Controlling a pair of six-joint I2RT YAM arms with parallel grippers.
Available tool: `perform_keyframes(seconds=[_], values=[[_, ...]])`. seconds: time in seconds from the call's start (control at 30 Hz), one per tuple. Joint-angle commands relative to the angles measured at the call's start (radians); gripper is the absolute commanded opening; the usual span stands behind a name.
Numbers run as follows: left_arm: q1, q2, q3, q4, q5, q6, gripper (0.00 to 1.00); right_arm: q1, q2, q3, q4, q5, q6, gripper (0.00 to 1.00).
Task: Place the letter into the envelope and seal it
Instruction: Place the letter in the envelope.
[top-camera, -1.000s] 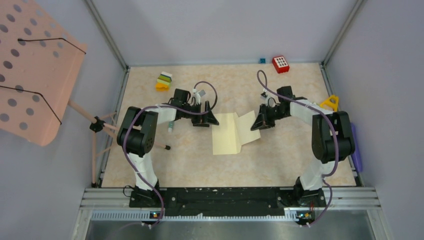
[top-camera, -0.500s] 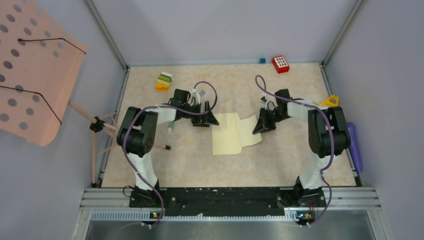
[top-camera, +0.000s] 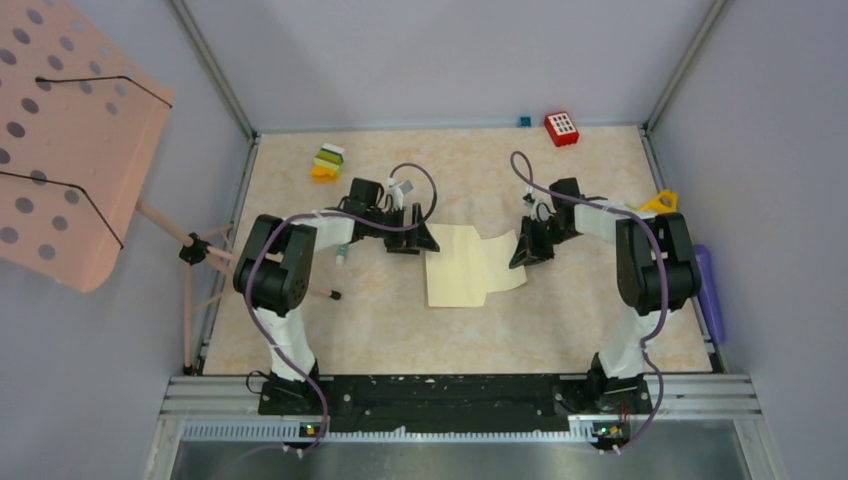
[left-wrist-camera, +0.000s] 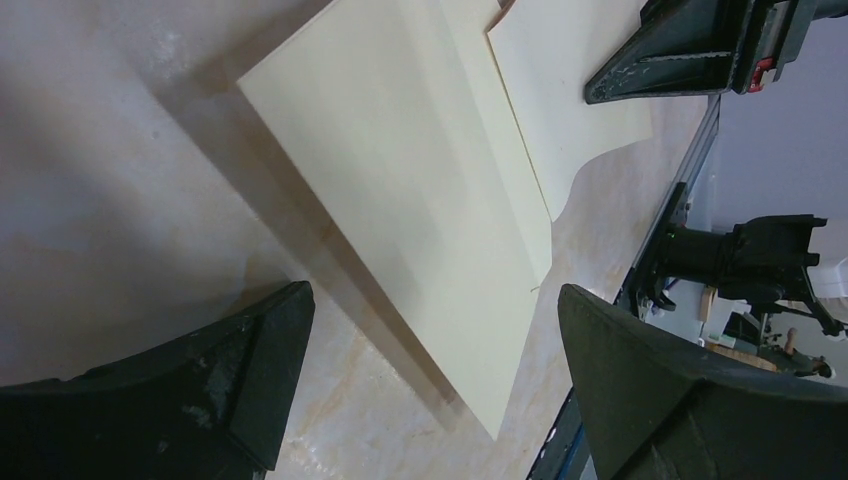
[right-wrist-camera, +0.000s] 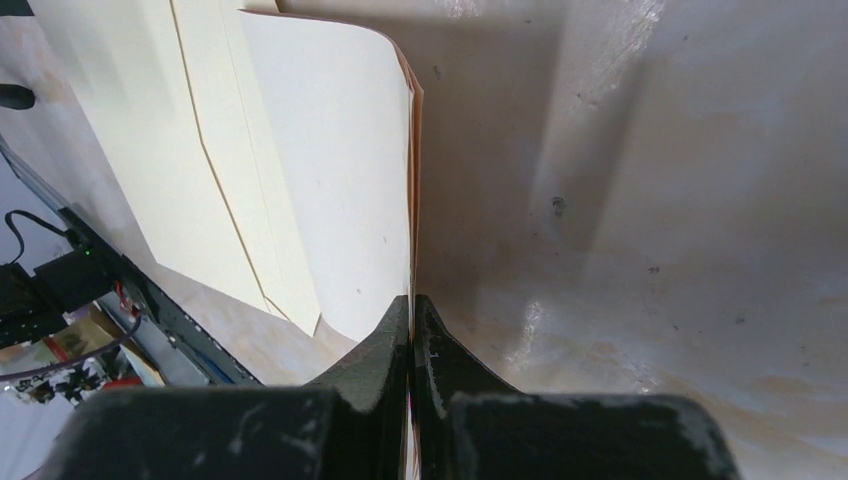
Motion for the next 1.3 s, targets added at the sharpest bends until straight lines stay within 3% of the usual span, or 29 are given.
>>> perform_keyframes(seconds=[0.0,0.33,0.8,0.93,1.27], values=[[-0.037,-0.005,-0.020,-0.025,-0.021,0.020,0.99,0.001,0.011,-0.007,0.020,0.007,-0.010,0.00],[-0.063,0.020,-0.022,0.008,0.041,-0.001,0.98,0.001,0.005,-0.013,0.027,-0.003,-0.008,0.00],[-0.045,0.052,-0.035,0.077,0.078,-0.049,0.78,0.001,-0.011,-0.017,0.127,-0.136,0.076,0.00],[-0.043,0.056,-0.035,0.080,0.080,-0.052,0.66,0.008,0.002,-0.010,0.151,-0.157,0.101,0.00],[-0.029,0.073,-0.042,0.104,0.085,-0.075,0.62,0.056,0.032,-0.015,0.197,-0.182,0.127,0.00]])
